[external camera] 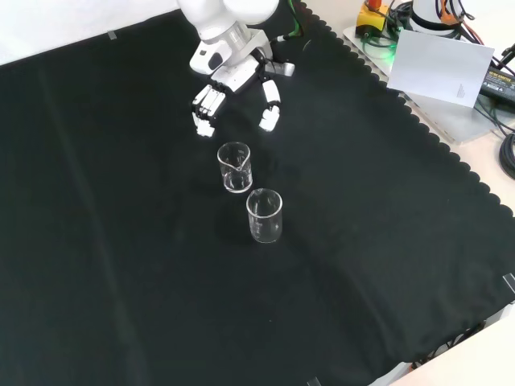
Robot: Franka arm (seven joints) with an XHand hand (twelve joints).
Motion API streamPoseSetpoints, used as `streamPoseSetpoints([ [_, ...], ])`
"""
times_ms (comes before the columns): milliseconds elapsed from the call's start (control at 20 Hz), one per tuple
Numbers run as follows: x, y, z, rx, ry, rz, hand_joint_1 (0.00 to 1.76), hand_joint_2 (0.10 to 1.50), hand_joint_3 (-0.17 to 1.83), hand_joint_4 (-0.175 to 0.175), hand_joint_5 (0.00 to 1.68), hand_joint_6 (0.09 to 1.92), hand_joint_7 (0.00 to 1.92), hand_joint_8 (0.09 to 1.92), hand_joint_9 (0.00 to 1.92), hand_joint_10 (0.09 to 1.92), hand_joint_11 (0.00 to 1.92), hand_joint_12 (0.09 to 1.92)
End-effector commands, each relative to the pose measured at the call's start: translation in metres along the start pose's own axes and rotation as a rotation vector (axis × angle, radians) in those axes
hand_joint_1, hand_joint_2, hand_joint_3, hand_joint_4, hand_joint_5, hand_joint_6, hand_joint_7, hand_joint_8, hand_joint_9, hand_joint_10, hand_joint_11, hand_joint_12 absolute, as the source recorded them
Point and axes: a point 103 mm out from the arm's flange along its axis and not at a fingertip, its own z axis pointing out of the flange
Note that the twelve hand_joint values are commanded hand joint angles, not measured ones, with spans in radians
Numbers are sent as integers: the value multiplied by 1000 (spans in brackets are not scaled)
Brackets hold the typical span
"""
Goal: Pick up the beaker on the right.
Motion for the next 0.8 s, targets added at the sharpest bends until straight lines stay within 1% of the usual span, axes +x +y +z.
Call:
streamPoseSetpoints([
  [50, -6, 11, 4, -9, 40, -15, 745, 488, 640, -7, 164, 87, 125, 455, 202, 596, 0, 940],
  [150, -7, 15, 5, -8, 54, -26, 741, 489, 628, -6, 153, 87, 114, 451, 192, 596, 0, 916],
  [300, -11, 22, 9, 4, 86, -27, 737, 487, 619, -5, 147, 87, 109, 448, 186, 596, 0, 904],
  [500, -16, 30, 16, 11, 114, -55, 736, 486, 614, -6, 151, 87, 116, 451, 188, 597, 0, 897],
  [600, -19, 32, 20, 11, 144, -58, 736, 486, 611, -6, 157, 87, 119, 452, 190, 598, 0, 897],
  [800, -24, 35, 27, 7, 207, -94, 738, 491, 601, -10, 192, 87, 147, 461, 213, 604, 0, 914],
])
